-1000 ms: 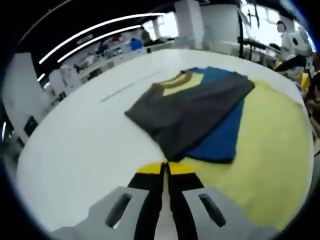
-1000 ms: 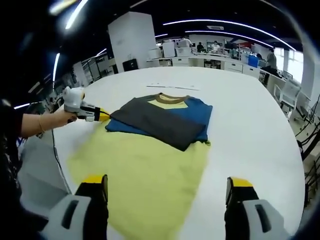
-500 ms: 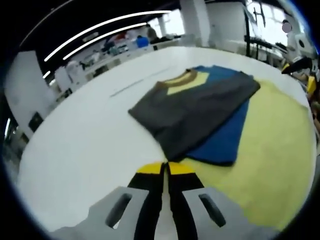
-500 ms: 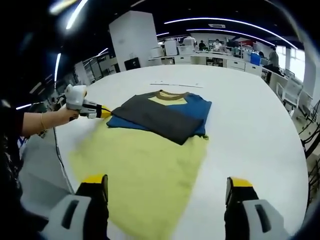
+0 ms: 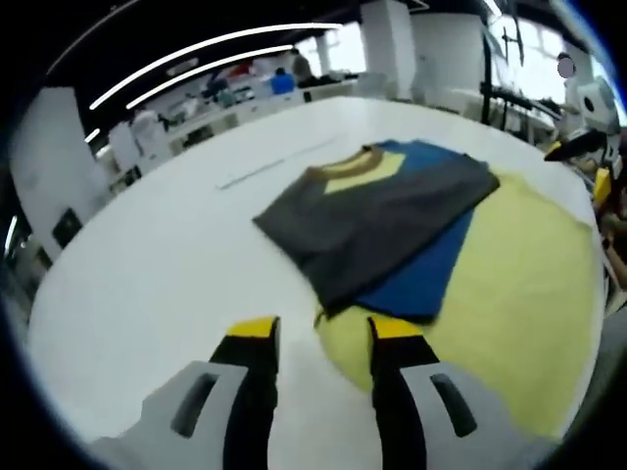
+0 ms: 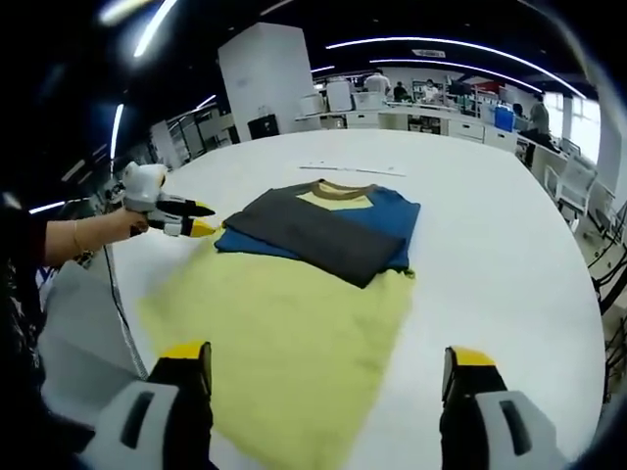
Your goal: Fold the garment on the visible template until the final outline fits inside the template.
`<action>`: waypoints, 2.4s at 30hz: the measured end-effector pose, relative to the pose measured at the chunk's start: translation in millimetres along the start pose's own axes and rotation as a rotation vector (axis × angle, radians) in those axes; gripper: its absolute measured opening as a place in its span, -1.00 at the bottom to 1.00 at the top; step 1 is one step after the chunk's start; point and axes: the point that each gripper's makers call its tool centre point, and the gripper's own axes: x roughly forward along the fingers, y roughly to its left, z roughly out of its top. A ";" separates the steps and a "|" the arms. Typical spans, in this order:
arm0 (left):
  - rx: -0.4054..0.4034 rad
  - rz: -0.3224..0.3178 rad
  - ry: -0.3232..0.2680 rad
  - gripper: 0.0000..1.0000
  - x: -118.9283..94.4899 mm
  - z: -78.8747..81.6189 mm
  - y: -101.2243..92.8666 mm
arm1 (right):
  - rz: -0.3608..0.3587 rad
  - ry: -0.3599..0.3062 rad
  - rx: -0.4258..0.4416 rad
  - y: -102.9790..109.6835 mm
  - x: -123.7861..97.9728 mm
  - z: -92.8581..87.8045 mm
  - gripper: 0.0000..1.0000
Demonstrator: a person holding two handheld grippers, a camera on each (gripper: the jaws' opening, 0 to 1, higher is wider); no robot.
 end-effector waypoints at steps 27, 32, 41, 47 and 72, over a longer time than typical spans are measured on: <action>-0.108 -0.130 0.056 0.28 -73.6 -30.6 -69.5 | 0.016 0.124 -0.057 18.8 -7.4 -44.9 0.89; -0.181 -0.132 0.111 0.29 -83.7 -47.7 -78.6 | 0.016 0.159 -0.008 23.4 -8.7 -57.8 0.78; -0.248 -0.153 0.200 0.07 -103.4 -79.6 -100.8 | 0.008 0.205 0.034 30.8 -11.5 -77.6 0.52; -0.289 -0.122 0.240 -0.05 -110.6 -92.7 -99.5 | -0.020 0.229 0.077 30.7 -16.1 -90.3 0.20; -0.359 -0.065 0.304 -0.69 -118.9 -120.7 -105.1 | -0.161 0.192 0.164 11.8 -29.8 -106.3 -0.76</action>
